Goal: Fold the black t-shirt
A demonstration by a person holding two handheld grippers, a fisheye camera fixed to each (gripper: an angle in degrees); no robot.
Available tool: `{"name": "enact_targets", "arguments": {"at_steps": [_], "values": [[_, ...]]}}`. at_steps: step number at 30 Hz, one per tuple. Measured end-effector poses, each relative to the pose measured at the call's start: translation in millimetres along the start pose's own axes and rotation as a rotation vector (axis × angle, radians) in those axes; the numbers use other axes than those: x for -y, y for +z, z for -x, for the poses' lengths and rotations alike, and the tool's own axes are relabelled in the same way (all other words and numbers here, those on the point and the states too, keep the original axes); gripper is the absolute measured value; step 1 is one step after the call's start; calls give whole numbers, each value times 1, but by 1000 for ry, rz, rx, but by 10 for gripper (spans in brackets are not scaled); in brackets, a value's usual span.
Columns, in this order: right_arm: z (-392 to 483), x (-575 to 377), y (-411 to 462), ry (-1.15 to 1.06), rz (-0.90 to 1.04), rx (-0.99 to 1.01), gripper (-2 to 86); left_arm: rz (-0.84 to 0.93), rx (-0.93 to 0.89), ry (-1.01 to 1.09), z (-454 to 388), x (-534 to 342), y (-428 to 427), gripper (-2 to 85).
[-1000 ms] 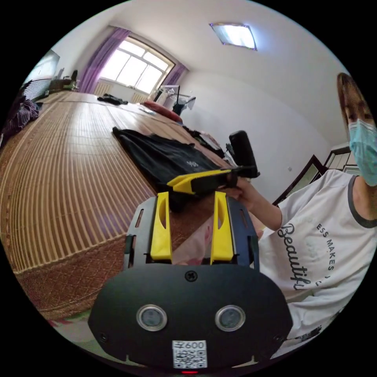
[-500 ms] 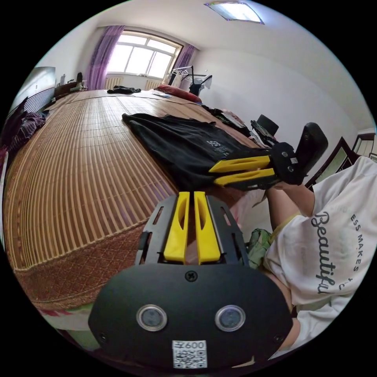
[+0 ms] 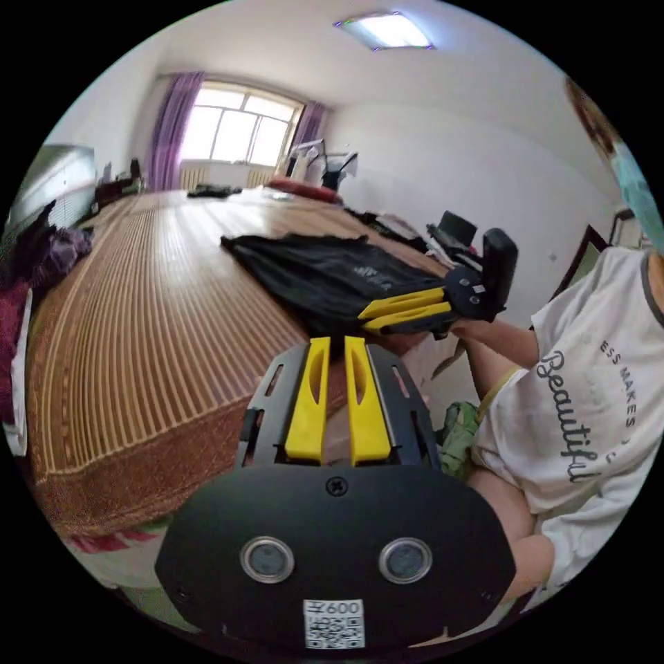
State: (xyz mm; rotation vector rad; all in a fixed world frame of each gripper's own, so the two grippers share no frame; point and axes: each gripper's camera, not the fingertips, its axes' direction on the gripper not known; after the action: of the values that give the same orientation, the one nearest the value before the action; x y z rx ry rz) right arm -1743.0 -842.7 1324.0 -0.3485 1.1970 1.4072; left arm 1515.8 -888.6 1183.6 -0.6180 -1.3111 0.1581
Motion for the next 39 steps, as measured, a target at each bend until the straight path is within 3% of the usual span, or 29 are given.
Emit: {"name": "enact_targets", "arguments": {"at_steps": [2, 5, 9, 13, 16, 19, 25, 32, 35, 39], "values": [[-10, -36, -30, 4, -95, -53, 8, -2, 194, 168, -43, -21, 12, 93], [-24, -78, -52, -25, -58, -88, 36, 54, 500, 439, -108, -49, 50, 125], [-51, -129, -79, -10, -10, -134, 59, 168, 556, 690, -137, -74, 91, 115], [-96, -189, -116, 172, -72, -126, 66, 542, 590, 1022, -150, -137, 163, 116], [-118, -224, -127, 260, -118, -81, 74, 676, 622, 1128, -136, -194, 206, 107], [-120, -241, -124, 228, -142, -62, 84, 710, 537, 1116, -126, -233, 218, 57], [-86, -231, -67, -38, -171, -49, 86, 602, 685, 1055, -109, -300, 216, 26], [-15, -194, 20, -373, -66, -218, 61, 478, 712, 951, -85, -352, 206, 24], [10, -196, 54, -440, 54, -300, 19, 444, 718, 934, -78, -376, 207, 31], [23, -207, 65, -412, 48, -325, -4, 479, 746, 926, -73, -408, 223, 71]]}}
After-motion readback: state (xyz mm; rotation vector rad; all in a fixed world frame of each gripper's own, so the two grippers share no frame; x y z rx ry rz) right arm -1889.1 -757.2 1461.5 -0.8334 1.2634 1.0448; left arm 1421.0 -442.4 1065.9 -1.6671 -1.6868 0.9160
